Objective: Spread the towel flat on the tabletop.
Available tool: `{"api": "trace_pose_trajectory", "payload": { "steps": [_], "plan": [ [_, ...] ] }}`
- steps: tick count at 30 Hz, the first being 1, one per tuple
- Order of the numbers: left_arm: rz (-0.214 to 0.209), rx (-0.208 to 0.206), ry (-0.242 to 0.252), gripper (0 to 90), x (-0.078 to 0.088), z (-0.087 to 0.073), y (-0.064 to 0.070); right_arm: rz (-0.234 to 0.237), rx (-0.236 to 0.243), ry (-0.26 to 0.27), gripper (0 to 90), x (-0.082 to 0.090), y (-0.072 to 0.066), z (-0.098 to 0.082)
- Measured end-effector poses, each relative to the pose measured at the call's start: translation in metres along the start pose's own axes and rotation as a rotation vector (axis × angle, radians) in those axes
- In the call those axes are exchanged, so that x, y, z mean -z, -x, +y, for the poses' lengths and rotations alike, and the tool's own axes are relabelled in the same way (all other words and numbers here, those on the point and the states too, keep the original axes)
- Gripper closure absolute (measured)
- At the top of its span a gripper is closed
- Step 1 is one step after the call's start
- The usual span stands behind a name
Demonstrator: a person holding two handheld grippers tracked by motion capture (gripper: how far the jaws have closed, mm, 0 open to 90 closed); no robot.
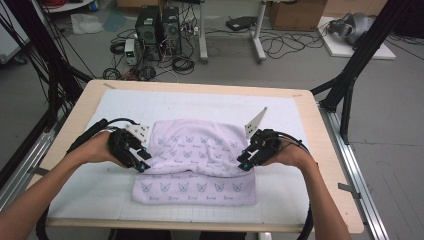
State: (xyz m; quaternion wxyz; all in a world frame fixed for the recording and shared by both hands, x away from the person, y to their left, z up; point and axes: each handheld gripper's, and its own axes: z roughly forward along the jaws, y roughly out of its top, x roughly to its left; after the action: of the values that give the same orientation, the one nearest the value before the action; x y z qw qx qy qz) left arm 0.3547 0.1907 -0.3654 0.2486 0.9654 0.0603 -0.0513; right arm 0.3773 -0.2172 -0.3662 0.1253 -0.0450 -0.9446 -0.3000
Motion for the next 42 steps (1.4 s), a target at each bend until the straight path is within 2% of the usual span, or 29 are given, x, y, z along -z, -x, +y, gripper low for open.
{"api": "trace_pose_trajectory", "payload": {
  "steps": [1,3,5,7,8,9,10,11,13,14,17,18,20,21,22,23,24,25,26,27,28,31,32,33,35,36,38,40,42],
  "plan": [
    [-0.007,-0.009,-0.022,51.6,-0.002,0.001,0.003,0.002,0.006,-0.012,59.1,-0.001,-0.002,0.0],
    [0.02,-0.048,-0.069,50.0,-0.007,0.003,0.006,-0.002,0.02,-0.047,57.9,-0.003,-0.005,0.0],
    [0.026,-0.05,-0.108,53.4,-0.013,0.003,0.006,-0.007,0.033,-0.073,60.0,-0.006,-0.006,-0.001],
    [0.048,-0.059,-0.15,67.9,-0.018,0.004,0.006,0.006,0.034,-0.109,75.8,-0.009,-0.007,-0.002],
    [0.053,-0.059,-0.162,75.6,-0.019,0.004,0.005,-0.006,0.012,-0.136,81.8,-0.009,-0.007,-0.002],
    [0.072,-0.069,-0.165,81.1,-0.019,0.004,0.005,-0.04,-0.003,-0.141,84.8,-0.007,-0.005,-0.001],
    [0.09,-0.062,-0.162,84.3,-0.018,0.005,0.004,-0.07,-0.024,-0.119,85.8,-0.005,-0.003,-0.002],
    [0.097,-0.059,-0.156,85.4,-0.016,0.005,0.001,-0.079,-0.056,-0.092,86.3,-0.001,0.0,-0.003],
    [0.151,-0.04,-0.131,86.0,-0.01,0.006,-0.002,-0.112,-0.065,-0.062,86.7,0.004,0.002,-0.003],
    [0.163,-0.026,-0.121,86.0,-0.007,0.006,-0.005,-0.121,-0.067,-0.055,86.7,0.005,0.003,-0.004],
    [0.258,0.018,-0.068,85.9,0.002,0.007,-0.017,-0.218,-0.076,-0.021,86.7,0.012,0.008,-0.004],
    [0.304,0.031,-0.055,85.9,0.004,0.009,-0.021,-0.252,-0.092,-0.003,86.7,0.014,0.01,-0.004],
    [0.384,0.067,-0.035,85.9,0.003,0.012,-0.03,-0.357,-0.117,0.013,86.7,0.018,0.015,-0.002],
    [0.436,0.079,-0.041,85.7,0.001,0.014,-0.035,-0.407,-0.137,0.021,86.7,0.019,0.018,-0.001],
    [0.468,0.09,-0.038,85.0,-0.002,0.015,-0.041,-0.457,-0.155,0.037,86.5,0.019,0.021,0.0],
    [0.479,0.103,-0.037,82.2,-0.004,0.016,-0.044,-0.517,-0.17,0.034,85.8,0.017,0.024,0.001],
    [0.475,0.12,-0.056,71.9,-0.008,0.016,-0.05,-0.554,-0.178,0.022,82.0,0.016,0.026,0.002],
    [0.457,0.134,-0.059,58.7,-0.011,0.016,-0.053,-0.574,-0.168,0.003,68.4,0.011,0.028,0.004],
    [0.438,0.139,-0.045,54.9,-0.012,0.016,-0.052,-0.559,-0.155,-0.015,62.2,0.007,0.029,0.004],
    [0.423,0.122,-0.045,53.1,-0.011,0.015,-0.05,-0.543,-0.14,-0.042,62.1,0.004,0.027,0.006],
    [0.408,0.112,-0.018,49.9,-0.011,0.014,-0.047,-0.531,-0.114,-0.06,61.4,0.003,0.023,0.006],
    [0.319,0.096,0.025,47.0,-0.007,0.012,-0.035,-0.486,-0.063,-0.05,58.9,0.006,0.011,0.007],
    [0.283,0.081,0.022,46.6,-0.007,0.011,-0.029,-0.438,-0.029,-0.026,59.0,0.007,0.006,0.007],
    [0.246,0.055,0.008,46.8,-0.008,0.01,-0.024,-0.394,0.0,-0.026,59.1,0.006,0.001,0.007],
    [0.188,0.008,-0.022,47.2,-0.012,0.008,-0.011,-0.288,0.048,-0.053,59.7,0.0,-0.007,0.007],
    [0.178,-0.013,-0.037,47.6,-0.015,0.007,-0.004,-0.263,0.071,-0.084,59.8,-0.004,-0.011,0.007],
    [0.162,-0.044,-0.087,49.9,-0.019,0.004,0.004,-0.253,0.09,-0.178,61.0,-0.013,-0.017,0.006],
    [0.198,-0.064,-0.133,51.3,-0.022,0.0,0.008,-0.264,0.096,-0.247,61.8,-0.021,-0.02,0.003],
    [0.234,-0.037,-0.142,50.9,-0.021,-0.003,0.005,-0.269,0.079,-0.251,60.9,-0.021,-0.019,0.0]
  ]
}}
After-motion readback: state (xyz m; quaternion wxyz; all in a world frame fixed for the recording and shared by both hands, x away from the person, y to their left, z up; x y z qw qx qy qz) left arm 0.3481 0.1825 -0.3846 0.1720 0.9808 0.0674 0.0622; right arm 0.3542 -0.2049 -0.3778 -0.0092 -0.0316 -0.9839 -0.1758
